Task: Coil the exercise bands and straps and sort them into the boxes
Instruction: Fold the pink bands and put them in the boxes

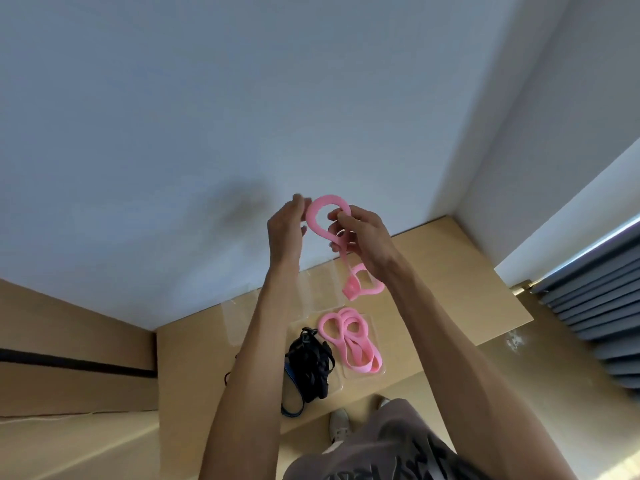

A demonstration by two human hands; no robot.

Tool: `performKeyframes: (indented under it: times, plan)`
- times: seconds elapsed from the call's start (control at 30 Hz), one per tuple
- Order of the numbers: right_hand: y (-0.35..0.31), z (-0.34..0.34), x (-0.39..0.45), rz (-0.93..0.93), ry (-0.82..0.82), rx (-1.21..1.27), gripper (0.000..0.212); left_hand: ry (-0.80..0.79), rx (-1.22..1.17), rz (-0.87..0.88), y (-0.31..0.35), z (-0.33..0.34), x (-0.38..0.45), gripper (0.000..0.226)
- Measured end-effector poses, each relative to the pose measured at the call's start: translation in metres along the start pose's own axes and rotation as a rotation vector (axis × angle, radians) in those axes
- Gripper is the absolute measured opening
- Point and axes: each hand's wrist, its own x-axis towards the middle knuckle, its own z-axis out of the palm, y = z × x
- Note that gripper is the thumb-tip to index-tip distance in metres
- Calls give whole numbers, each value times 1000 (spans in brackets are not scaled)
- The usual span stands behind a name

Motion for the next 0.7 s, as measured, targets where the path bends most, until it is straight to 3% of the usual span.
performKeyframes:
  times: [0.07, 0.13, 0.2, 0.27, 0.37, 0.53, 0.7]
  plan:
    - [-3, -5, 1, 8, -31, 81, 18, 49, -79, -340, -45, -4, -4, 35]
    - [-6, -7, 2, 17, -70, 206, 18, -111, 37, -616, -87, 0, -19, 35]
    - [-8, -9, 3, 39, -86, 299, 20, -308, 5, -754, -111, 6, -36, 34]
    - [-7, -12, 4, 74, -69, 378, 23, -443, -266, -812, -123, 12, -45, 41]
    - [0, -23, 6, 114, 31, 541, 22, -443, -505, -842, -125, 17, -41, 47]
    - [16, -41, 2, 128, 169, 709, 24, -383, -559, -801, -119, 25, -33, 31]
    - [32, -59, 2, 143, 382, 525, 32, -239, -317, -805, -129, 19, -31, 15]
